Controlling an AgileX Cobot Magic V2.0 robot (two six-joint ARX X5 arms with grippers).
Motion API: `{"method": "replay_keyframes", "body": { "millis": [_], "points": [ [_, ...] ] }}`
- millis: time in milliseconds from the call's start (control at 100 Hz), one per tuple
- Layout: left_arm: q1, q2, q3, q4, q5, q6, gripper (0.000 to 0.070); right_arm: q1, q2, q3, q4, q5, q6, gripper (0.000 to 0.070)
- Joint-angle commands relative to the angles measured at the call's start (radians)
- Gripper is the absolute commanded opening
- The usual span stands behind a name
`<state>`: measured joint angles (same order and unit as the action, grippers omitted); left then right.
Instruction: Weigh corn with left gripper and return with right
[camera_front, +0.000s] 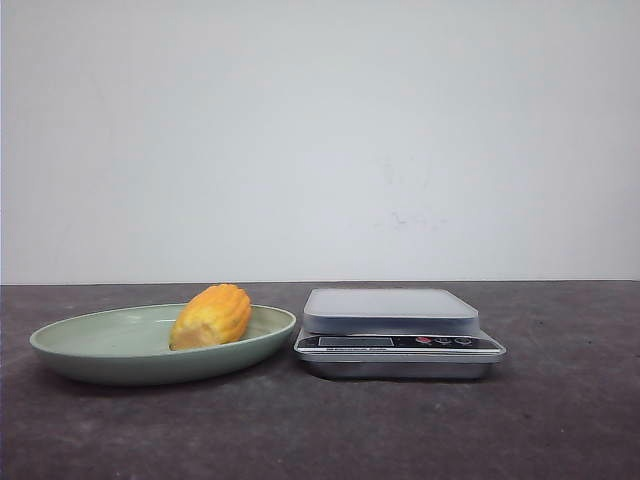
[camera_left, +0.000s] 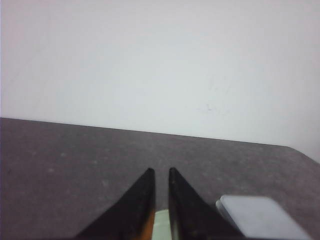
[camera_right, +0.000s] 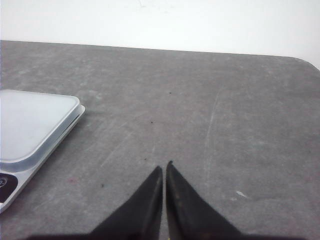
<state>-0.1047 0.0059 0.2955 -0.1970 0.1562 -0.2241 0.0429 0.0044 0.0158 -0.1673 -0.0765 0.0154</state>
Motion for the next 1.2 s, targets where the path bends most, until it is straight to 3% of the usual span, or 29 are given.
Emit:
{"method": "replay_keyframes", "body": {
  "millis": [0,350,500,690,740,940,1190],
  "points": [
    [0.002,-0.003,-0.042,0.031,-0.001,0.003,0.0,0.0,0.0,-0.003,0.01,-0.002,0.01,0.0004],
    [0.005,-0.003,-0.205,0.091,0.0,0.003,0.0,0.0,0.0,-0.003,0.01,-0.002,0.01,0.0004],
    [0.005,-0.003,-0.282,0.164,0.002,-0.044,0.0,0.0,0.0,-0.003,0.01,-0.002,0.01,0.0005],
    [0.007,-0.003,-0.282,0.064,-0.003,0.04,0.0,0.0,0.0,-0.003,0.01,-0.002,0.01,0.0005],
    [0.01,-0.003,-0.282,0.008,-0.028,0.058,0.0,0.0,0.0,-0.003,0.01,-0.002,0.01,0.0004],
    [0.022,-0.003,-0.282,0.006,-0.2,0.093,0.0,0.0,0.0,-0.003,0.01,-0.002,0.01,0.0004],
    [0.021,-0.003,-0.282,0.01,-0.201,0.104,0.0,0.0,0.0,-0.003,0.01,-0.002,0.01,0.0004]
  ]
}}
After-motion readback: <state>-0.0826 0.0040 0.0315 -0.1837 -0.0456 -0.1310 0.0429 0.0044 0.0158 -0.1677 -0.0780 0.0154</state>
